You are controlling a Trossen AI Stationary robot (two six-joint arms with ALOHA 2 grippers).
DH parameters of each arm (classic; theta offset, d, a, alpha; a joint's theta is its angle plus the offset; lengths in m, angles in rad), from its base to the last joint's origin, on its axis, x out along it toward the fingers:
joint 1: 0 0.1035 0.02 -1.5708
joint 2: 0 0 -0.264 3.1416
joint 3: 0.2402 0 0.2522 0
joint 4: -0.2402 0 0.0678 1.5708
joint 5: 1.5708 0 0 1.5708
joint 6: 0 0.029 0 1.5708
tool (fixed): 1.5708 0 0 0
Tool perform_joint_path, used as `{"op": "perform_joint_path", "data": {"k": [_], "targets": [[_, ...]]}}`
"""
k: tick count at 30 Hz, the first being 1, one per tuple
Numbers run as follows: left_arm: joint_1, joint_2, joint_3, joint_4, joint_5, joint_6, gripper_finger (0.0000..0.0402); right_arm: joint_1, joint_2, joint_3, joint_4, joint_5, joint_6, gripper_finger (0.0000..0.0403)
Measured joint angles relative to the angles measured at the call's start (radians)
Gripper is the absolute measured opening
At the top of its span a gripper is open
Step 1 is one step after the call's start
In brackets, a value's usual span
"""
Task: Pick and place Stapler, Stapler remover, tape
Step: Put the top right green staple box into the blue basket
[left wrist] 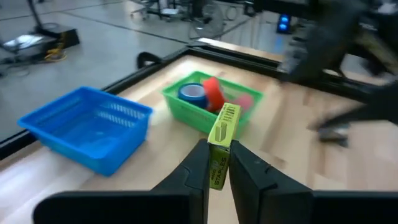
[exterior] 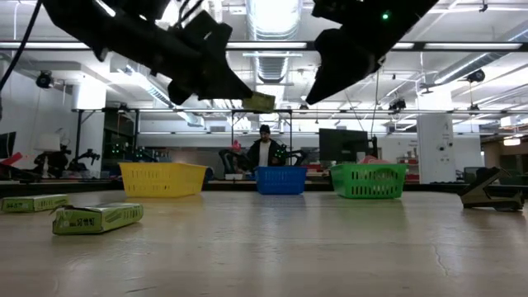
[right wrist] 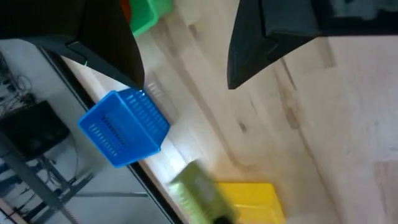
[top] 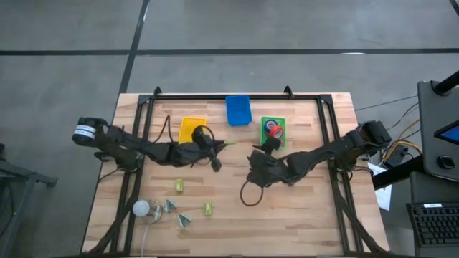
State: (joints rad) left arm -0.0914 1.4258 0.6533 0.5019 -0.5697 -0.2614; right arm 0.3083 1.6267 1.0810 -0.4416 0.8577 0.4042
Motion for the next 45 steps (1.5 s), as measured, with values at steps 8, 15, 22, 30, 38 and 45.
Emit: {"op": "perform_joint_path", "data": {"k": [8,15,22,30,38,45], "targets": [[0.165,0.000,0.005,0.005,0.038,-0.039,0.0044,0.070,-0.003,-0.031,0.002,0.002,0.058,0.0224],[0.277,0.001,0.028,0.008,0.060,-0.078,0.0046,0.114,-0.003,-0.069,0.002,0.005,0.117,0.0222],[0.309,0.148,0.133,0.026,0.082,-0.025,0.0045,0.135,-0.003,-0.083,-0.002,0.009,0.151,0.0220],[0.380,0.280,0.242,0.028,0.092,-0.017,0.0052,0.153,-0.017,-0.084,-0.081,0.010,0.227,0.0219],[0.444,0.422,0.337,-0.023,0.217,-0.090,0.0058,0.167,-0.021,-0.085,-0.082,0.013,0.233,0.0220],[0.448,0.443,0.382,-0.153,0.218,-0.091,0.0062,0.167,-0.022,-0.086,-0.078,0.015,0.233,0.0221]]}}
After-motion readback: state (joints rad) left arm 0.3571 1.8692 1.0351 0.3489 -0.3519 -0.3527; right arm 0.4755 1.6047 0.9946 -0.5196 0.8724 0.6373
